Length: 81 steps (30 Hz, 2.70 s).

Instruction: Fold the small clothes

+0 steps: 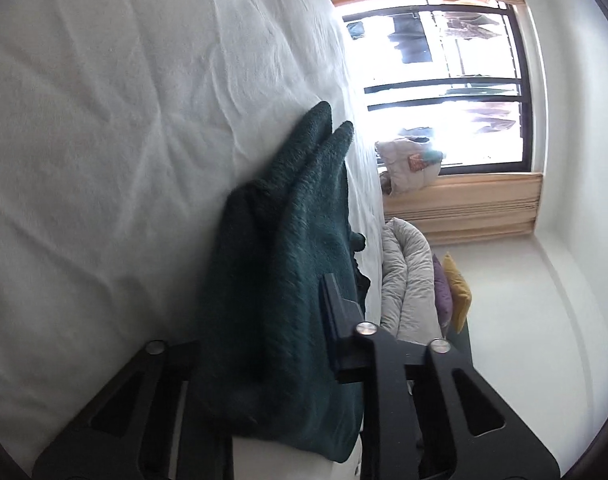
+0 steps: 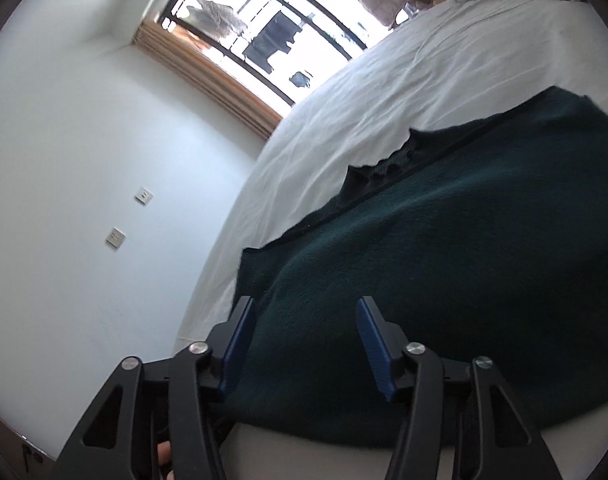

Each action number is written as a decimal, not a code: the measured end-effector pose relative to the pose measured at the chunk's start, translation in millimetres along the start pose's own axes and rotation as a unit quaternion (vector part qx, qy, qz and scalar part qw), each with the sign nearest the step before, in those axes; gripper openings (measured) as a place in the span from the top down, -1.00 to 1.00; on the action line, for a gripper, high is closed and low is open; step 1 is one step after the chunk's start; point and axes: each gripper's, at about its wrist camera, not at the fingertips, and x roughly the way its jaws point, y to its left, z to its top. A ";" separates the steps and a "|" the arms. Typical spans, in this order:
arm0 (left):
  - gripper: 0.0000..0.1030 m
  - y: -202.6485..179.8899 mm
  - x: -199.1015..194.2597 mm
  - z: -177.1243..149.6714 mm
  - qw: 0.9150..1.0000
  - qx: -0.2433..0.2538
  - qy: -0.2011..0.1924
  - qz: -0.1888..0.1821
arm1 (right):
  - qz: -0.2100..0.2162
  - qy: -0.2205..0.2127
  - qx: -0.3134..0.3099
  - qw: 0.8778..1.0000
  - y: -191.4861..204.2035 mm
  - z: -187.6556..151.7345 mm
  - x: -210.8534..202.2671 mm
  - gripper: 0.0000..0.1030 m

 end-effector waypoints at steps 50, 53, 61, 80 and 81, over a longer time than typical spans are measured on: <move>0.80 -182.3 141.4 -327.3 0.609 0.776 0.041 0.159 | 0.003 0.119 0.003 0.993 -101.7 84.4 -17.8 0.75; 0.80 -190.4 148.0 -354.8 0.592 0.791 0.056 0.142 | -0.018 0.102 -0.013 0.994 -114.7 87.9 -42.0 0.75; 0.80 -203.6 175.0 -409.2 0.557 0.817 0.085 0.122 | -0.043 0.067 -0.007 0.997 -147.0 98.8 -79.9 0.75; 0.47 -178.9 164.6 -418.3 0.558 0.813 0.123 0.111 | -0.044 0.029 0.034 0.998 -193.8 89.3 -84.2 0.75; 0.31 -183.3 156.0 -414.6 0.569 0.805 0.134 0.103 | -0.048 0.028 0.030 0.998 -192.1 90.7 -82.8 0.75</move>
